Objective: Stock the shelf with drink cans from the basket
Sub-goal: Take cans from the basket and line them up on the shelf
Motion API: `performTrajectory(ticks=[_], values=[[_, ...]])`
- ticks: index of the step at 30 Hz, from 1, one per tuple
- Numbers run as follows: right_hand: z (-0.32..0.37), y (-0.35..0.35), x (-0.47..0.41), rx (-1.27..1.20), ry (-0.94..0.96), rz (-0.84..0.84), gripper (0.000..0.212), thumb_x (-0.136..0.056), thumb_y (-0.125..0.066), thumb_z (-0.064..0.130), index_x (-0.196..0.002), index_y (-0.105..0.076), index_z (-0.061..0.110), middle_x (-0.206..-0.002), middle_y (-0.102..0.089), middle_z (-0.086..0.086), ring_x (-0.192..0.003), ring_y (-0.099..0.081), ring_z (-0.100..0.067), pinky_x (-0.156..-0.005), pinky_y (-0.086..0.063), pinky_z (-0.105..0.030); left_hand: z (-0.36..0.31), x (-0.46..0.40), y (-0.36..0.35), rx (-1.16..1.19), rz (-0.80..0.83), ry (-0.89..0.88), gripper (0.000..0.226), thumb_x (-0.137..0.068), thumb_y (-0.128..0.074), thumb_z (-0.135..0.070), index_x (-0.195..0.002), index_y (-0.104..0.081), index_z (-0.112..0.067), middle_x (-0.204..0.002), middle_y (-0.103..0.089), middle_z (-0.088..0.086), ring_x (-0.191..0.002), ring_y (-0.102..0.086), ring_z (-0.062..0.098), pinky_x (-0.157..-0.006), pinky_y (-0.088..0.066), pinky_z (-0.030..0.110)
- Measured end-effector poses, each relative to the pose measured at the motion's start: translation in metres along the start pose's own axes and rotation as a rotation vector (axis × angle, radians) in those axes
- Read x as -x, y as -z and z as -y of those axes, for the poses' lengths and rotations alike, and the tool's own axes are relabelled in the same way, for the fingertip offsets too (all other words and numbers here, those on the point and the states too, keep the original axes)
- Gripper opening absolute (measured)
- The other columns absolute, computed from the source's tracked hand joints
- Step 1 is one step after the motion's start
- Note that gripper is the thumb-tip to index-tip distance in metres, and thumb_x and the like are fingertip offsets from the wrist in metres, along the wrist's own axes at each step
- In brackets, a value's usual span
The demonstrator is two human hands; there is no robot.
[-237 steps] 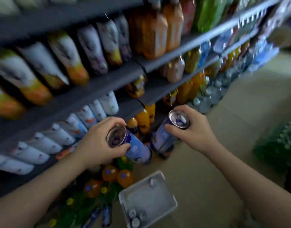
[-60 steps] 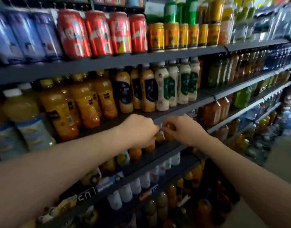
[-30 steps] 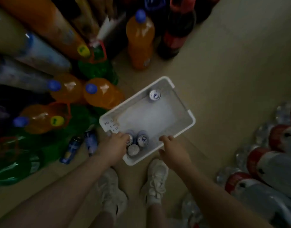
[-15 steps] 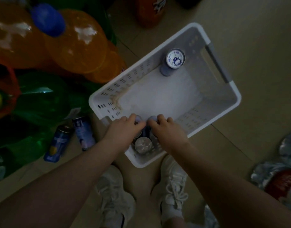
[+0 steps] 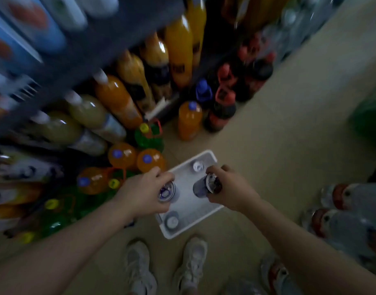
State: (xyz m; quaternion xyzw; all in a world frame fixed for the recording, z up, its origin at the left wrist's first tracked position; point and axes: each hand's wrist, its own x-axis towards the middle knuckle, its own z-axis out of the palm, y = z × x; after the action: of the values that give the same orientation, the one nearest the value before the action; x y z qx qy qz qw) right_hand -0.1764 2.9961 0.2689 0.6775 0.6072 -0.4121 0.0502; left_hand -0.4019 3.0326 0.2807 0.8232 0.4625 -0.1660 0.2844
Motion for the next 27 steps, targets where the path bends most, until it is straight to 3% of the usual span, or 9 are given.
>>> performTrajectory(ticks=[4, 8, 11, 14, 16, 18, 20, 24, 27], values=[[0.092, 0.124, 0.088, -0.129, 0.104, -0.132, 0.065, -0.06, -0.072, 0.041, -0.115, -0.048, 0.014, -0.108, -0.053, -0.01, -0.094, -0.056, -0.031, -0.066, -0.036, -0.028, -0.045, 0.089, 0.14, 0.009, -0.166, 0.012, 0.061, -0.072, -0.064, -0.052, -0.125, -0.042, -0.031, -0.117, -0.048, -0.005, -0.104, -0.058, 0.021, -0.074, -0.045, 0.031], [0.186, 0.217, 0.164, -0.081, 0.346, -0.283, 0.055, -0.065, -0.077, 0.03, -0.108, -0.048, 0.013, -0.095, -0.055, 0.0, -0.095, -0.056, -0.024, -0.067, -0.038, -0.028, -0.068, 0.191, 0.258, 0.195, -0.403, 0.102, 0.059, -0.058, -0.067, -0.057, -0.106, -0.047, -0.029, -0.107, -0.054, -0.008, -0.1, -0.058, 0.018, -0.077, -0.047, 0.031], [0.247, 0.265, 0.202, -0.047, 0.542, -0.357, 0.05, -0.068, -0.078, 0.032, -0.105, -0.049, 0.014, -0.089, -0.058, 0.005, -0.088, -0.058, -0.018, -0.066, -0.041, -0.028, -0.068, 0.258, 0.322, 0.24, -0.653, 0.113, 0.063, -0.049, -0.052, -0.067, -0.099, -0.053, -0.028, -0.097, -0.064, -0.004, -0.095, -0.062, 0.02, -0.076, -0.048, 0.031], [0.319, 0.297, 0.242, -0.01, 0.723, -0.43, 0.047, -0.07, -0.077, 0.04, -0.099, -0.046, 0.021, -0.085, -0.058, 0.009, -0.08, -0.058, -0.011, -0.064, -0.046, -0.027, -0.067, 0.335, 0.38, 0.133, -0.868, 0.144, 0.062, -0.052, -0.044, -0.07, -0.099, -0.054, -0.03, -0.093, -0.063, -0.007, -0.088, -0.06, 0.016, -0.071, -0.048, 0.032], [0.369, 0.311, 0.265, -0.016, 0.844, -0.478, 0.046, -0.071, -0.076, 0.042, -0.101, -0.047, 0.022, -0.087, -0.058, 0.008, -0.081, -0.058, -0.01, -0.06, -0.043, -0.019, -0.064, 0.38, 0.413, 0.087, -0.999, 0.172, 0.057, -0.055, -0.044, -0.069, -0.098, -0.054, -0.032, -0.094, -0.065, -0.006, -0.088, -0.06, 0.017, -0.07, -0.047, 0.031], [0.417, 0.32, 0.289, -0.038, 0.952, -0.513, 0.049, -0.072, -0.075, 0.044, -0.107, -0.051, 0.018, -0.087, -0.057, 0.01, -0.077, -0.057, -0.006, -0.055, -0.04, -0.01, -0.058, 0.422, 0.438, 0.049, -1.085, 0.198, 0.055, -0.056, -0.045, -0.068, -0.096, -0.056, -0.033, -0.093, -0.067, -0.006, -0.087, -0.062, 0.017, -0.072, -0.05, 0.034], [0.465, 0.327, 0.316, -0.065, 1.055, -0.555, 0.045, -0.072, -0.073, 0.045, -0.101, -0.051, 0.018, -0.08, -0.056, 0.015, -0.066, -0.053, 0.003, -0.052, -0.041, -0.007, -0.051, 0.465, 0.458, 0.012, -1.14, 0.238, 0.054, -0.055, -0.045, -0.068, -0.093, -0.059, -0.032, -0.084, -0.065, -0.012, -0.081, -0.062, 0.013, -0.07, -0.052, 0.036], [0.562, 0.339, 0.368, -0.039, 1.207, -0.637, 0.044, -0.069, -0.071, 0.051, -0.088, -0.052, 0.017, -0.069, -0.057, 0.015, -0.059, -0.054, 0.003, -0.05, -0.04, -0.012, -0.025, 0.55, 0.491, 0.022, -1.331, 0.269, 0.052, -0.051, -0.048, -0.064, -0.082, -0.064, -0.025, -0.068, -0.064, -0.012, -0.064, -0.058, -0.003, -0.063, -0.047, 0.025], [0.634, 0.339, 0.4, -0.017, 1.293, -0.712, 0.048, -0.069, -0.066, 0.056, -0.085, -0.055, 0.013, -0.072, -0.058, 0.005, -0.066, -0.055, -0.009, -0.056, -0.04, -0.024, -0.001, 0.611, 0.518, -0.013, -1.434, 0.303, 0.043, -0.054, -0.053, -0.063, -0.077, -0.06, -0.028, -0.063, -0.061, -0.015, -0.056, -0.054, -0.007, -0.056, -0.041, 0.017]])
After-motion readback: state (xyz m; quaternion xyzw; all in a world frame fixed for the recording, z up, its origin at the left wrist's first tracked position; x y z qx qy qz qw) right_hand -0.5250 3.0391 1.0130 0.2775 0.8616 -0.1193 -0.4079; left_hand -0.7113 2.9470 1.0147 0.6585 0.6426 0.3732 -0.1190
